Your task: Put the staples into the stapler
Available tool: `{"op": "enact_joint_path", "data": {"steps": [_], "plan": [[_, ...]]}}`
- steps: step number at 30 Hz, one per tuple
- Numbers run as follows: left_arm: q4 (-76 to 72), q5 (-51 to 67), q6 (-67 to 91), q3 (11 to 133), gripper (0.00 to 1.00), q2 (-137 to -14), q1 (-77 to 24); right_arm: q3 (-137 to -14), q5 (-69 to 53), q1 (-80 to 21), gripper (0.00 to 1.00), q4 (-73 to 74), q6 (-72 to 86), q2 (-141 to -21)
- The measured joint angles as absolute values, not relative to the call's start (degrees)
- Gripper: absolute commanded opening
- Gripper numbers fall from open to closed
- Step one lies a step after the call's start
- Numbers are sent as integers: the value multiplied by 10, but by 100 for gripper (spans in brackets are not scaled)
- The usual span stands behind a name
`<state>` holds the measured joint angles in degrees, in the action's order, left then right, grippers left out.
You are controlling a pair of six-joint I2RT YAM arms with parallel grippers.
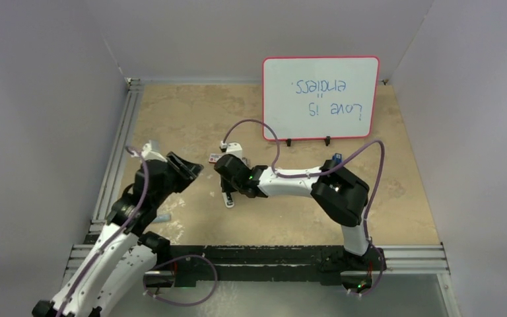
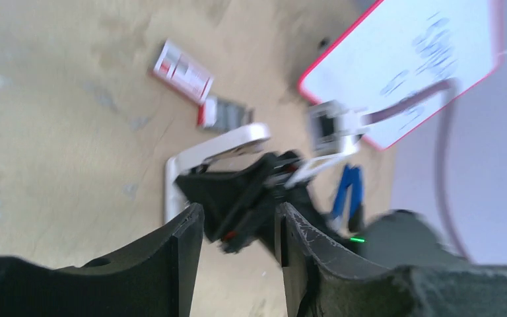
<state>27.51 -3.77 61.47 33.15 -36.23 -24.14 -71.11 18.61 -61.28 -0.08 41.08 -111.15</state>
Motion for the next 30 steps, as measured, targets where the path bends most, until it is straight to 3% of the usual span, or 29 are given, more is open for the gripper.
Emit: {"op": "enact_joint_path", "data": {"steps": [8,15,24,30], "plan": [[384,-166,585,475,45,-281,-241,-799,207,-640,18,40,409,-1169],[435,-198,571,493,46,-281,-241,-863,236,-656,22,68,409,-1213],[442,-200,559,493,47,-272,-241,-884,251,-660,42,81,410,-1227],[441,-198,554,489,47,-272,-241,-884,244,-660,50,83,411,-1226]]}}
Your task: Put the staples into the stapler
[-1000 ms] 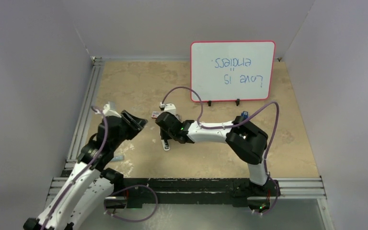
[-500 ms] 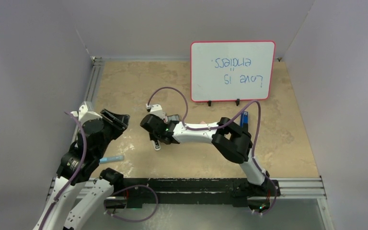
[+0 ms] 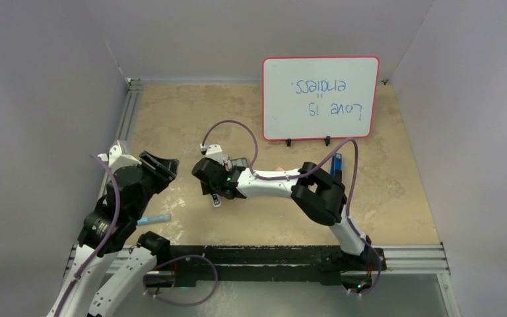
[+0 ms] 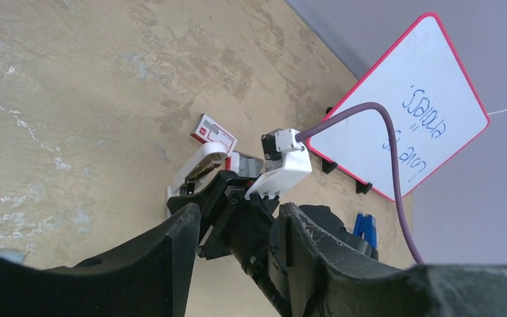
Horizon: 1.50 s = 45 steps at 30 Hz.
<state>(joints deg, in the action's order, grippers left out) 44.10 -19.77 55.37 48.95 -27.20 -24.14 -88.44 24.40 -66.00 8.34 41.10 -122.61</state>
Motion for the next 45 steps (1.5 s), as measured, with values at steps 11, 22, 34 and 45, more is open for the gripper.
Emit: {"op": "enact_joint_path", "data": {"steps": [11,22,34,45], "plan": [[421,-166,535,474,51,-272,-241,-766,226,-656,61,42,409,-1056],[240,99,435,432,54,-373,-241,-552,240,-463,70,3,435,-878],[82,341,430,412,55,-562,-242,-491,200,-412,75,16,332,-869],[39,358,440,412,55,-618,-266,-512,169,-412,47,38,224,-948]]}}
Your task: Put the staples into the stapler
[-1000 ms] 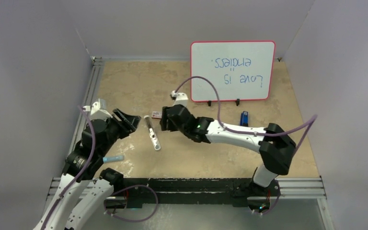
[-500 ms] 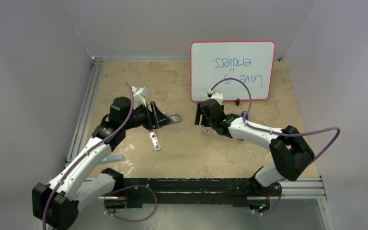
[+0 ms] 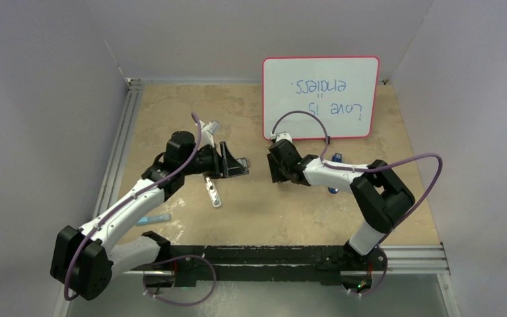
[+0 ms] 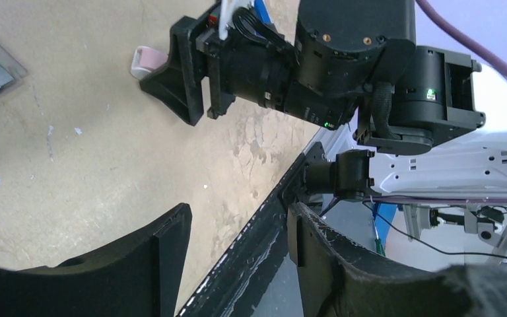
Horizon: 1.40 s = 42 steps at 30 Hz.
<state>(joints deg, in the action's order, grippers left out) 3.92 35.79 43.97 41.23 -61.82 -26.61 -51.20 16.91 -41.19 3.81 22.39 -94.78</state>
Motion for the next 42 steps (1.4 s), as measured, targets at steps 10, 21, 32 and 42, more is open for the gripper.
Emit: {"op": "enact_joint_path", "data": {"steps": [10,21,32,42], "plan": [[39,351,439,412,55,-638,-294,-534,155,-412,34,54,250,-963],[38,326,444,395,55,-652,-305,-551,187,-467,29,75,378,-971],[88,215,465,385,55,-615,-306,-585,196,-524,56,79,418,-1005],[112,164,475,381,57,-595,-306,-572,173,-523,59,80,416,-950]]}}
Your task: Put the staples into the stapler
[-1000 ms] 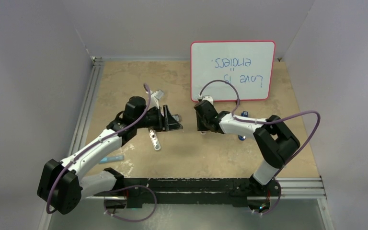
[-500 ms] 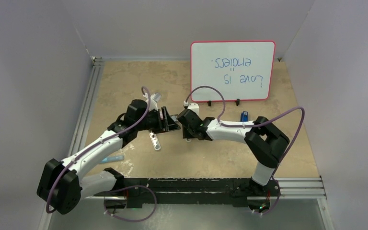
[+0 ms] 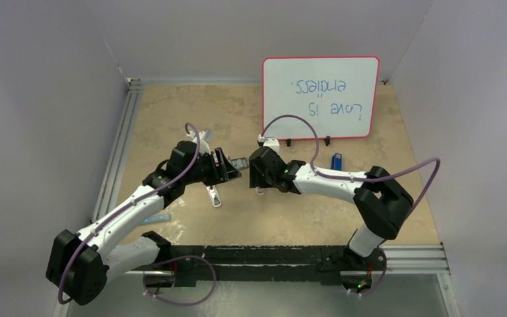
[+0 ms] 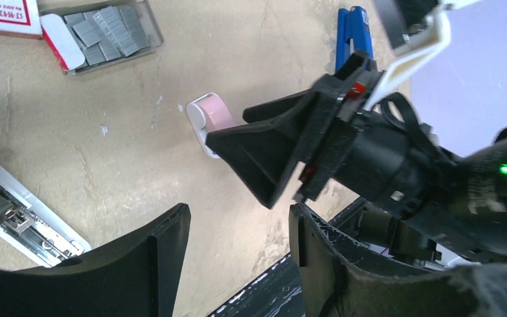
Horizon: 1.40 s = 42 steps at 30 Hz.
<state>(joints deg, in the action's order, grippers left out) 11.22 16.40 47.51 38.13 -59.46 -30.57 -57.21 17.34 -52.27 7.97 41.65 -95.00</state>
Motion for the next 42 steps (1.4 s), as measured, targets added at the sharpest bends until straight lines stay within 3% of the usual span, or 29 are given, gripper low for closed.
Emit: {"op": "enact_joint_path", "data": {"steps": [8,19,21,24,27,34,42], "plan": [[115,163,480,373,57,-597,-306,-543,163,-523,56,84,407,-929],[111,181,484,369,45,-628,-306,-539,143,-523,33,80,390,-935],[108,184,484,369,45,-634,-307,-539,139,-523,34,77,390,-935],[103,190,484,369,46,-644,-308,-539,134,-523,43,75,390,-935],[100,193,484,369,47,-655,-308,-539,126,-523,43,73,389,-935],[96,198,484,369,39,-672,-309,-538,117,-523,23,70,384,-945],[77,213,484,369,36,-702,-311,-527,105,-513,20,56,386,-938]]}}
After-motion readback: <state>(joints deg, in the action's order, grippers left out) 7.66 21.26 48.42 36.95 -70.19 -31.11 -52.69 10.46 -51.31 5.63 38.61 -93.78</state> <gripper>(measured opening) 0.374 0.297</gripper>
